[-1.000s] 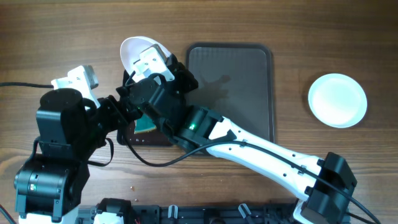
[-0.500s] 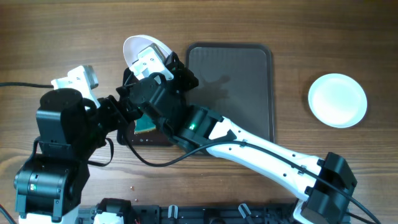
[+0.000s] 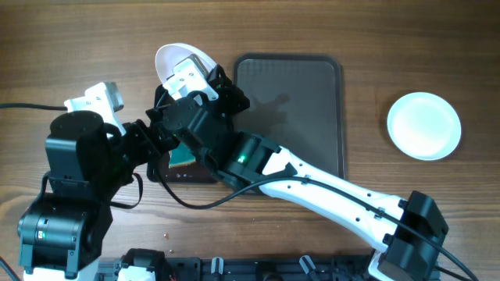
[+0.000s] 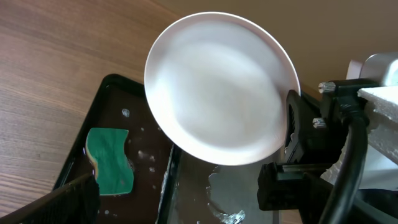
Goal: Clean dirty plates on tray and stack at the side
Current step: 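Hold the plate tilted above the black tray to drain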
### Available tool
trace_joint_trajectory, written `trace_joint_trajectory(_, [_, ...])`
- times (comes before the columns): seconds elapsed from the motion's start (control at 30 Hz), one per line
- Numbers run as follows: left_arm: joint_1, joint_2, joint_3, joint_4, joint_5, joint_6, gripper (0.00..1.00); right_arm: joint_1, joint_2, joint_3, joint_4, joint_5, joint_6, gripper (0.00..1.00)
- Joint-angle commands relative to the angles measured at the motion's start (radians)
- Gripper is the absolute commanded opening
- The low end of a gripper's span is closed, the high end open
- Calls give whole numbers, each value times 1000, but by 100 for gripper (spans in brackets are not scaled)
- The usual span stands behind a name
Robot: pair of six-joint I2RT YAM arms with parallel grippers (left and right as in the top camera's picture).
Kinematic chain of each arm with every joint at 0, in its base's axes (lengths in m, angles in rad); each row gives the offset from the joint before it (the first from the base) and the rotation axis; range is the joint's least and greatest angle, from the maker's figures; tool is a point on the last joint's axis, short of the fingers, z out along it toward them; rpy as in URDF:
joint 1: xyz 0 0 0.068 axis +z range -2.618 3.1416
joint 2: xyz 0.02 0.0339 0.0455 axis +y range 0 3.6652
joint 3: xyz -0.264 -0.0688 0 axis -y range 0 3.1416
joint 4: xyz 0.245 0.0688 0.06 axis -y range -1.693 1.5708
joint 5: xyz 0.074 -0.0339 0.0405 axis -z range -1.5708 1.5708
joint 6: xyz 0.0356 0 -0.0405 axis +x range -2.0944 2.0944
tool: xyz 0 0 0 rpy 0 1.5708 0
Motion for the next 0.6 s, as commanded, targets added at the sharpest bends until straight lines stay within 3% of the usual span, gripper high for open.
trace_joint_trajectory(0.0, [3, -2, 15, 2, 4, 8, 100, 9, -16, 23, 0, -25, 26, 4])
trace_joint_trajectory(0.1, [3, -2, 15, 2, 4, 8, 100, 22, -10, 21, 21, 27, -83, 4])
trace_joint_trajectory(0.17, [3, -2, 15, 2, 4, 8, 100, 13, -7, 21, 64, 82, -12, 4])
trace_joint_trajectory(0.27, [3, -2, 15, 2, 4, 8, 100, 21, -6, 21, 68, 35, -80, 4])
trace_joint_trajectory(0.37, [3, -2, 15, 2, 4, 8, 100, 9, -3, 20, 71, 63, 30, 4])
trace_joint_trajectory(0.47, [3, -2, 15, 2, 4, 9, 100, 15, -2, 20, 47, 34, -34, 4])
trace_joint_trajectory(0.5, [3, -2, 15, 2, 4, 8, 100, 6, 1, 20, 67, 103, 2, 4])
trace_joint_trajectory(0.57, [3, -2, 15, 2, 4, 9, 100, 6, 1, 20, 42, 37, 33, 4])
